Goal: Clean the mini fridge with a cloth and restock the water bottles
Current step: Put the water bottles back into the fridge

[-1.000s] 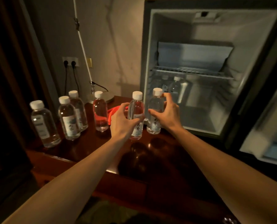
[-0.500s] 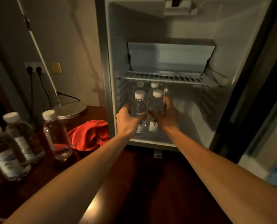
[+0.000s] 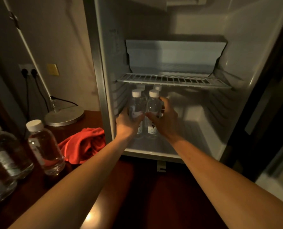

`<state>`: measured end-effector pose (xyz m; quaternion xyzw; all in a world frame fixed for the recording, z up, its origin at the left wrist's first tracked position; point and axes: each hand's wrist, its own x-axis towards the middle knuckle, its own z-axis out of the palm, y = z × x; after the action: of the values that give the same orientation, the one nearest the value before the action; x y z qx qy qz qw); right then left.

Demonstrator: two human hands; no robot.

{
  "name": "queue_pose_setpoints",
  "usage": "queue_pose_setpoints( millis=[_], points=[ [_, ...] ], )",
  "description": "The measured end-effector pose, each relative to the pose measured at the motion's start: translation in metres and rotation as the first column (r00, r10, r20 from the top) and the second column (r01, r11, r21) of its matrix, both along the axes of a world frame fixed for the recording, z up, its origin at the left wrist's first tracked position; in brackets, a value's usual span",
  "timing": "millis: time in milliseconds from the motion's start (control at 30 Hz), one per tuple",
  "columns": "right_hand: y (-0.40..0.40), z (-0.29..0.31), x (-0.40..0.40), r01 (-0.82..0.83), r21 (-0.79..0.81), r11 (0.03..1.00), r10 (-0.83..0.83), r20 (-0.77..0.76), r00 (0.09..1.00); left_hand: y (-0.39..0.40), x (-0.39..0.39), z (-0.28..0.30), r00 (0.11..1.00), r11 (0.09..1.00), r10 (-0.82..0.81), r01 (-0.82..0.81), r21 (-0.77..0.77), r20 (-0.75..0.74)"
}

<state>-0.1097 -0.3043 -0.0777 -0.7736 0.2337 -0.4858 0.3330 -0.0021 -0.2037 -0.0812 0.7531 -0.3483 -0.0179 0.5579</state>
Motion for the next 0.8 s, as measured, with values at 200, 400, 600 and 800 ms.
queue_pose_setpoints(
  millis=[200,400,600,800],
  points=[
    [0.009,0.001,-0.005,-0.018,0.101,0.995,0.027,-0.087,0.996,0.010,-0.003,-0.008,1.000,0.998,-0.016,0.016,0.065,0.014],
    [0.035,-0.002,-0.021,0.062,0.176,0.982,-0.010,-0.281,0.960,0.052,-0.010,-0.003,0.999,0.992,0.012,-0.018,0.125,0.050],
    [0.093,0.007,-0.032,0.069,0.044,0.997,-0.049,-0.364,0.930,0.124,-0.025,0.001,0.995,0.995,0.026,-0.036,0.093,0.101],
    [0.167,0.003,-0.023,-0.069,-0.019,0.997,0.055,-0.401,0.914,0.208,-0.026,-0.004,0.990,0.991,0.104,-0.112,0.078,0.100]
  ],
)
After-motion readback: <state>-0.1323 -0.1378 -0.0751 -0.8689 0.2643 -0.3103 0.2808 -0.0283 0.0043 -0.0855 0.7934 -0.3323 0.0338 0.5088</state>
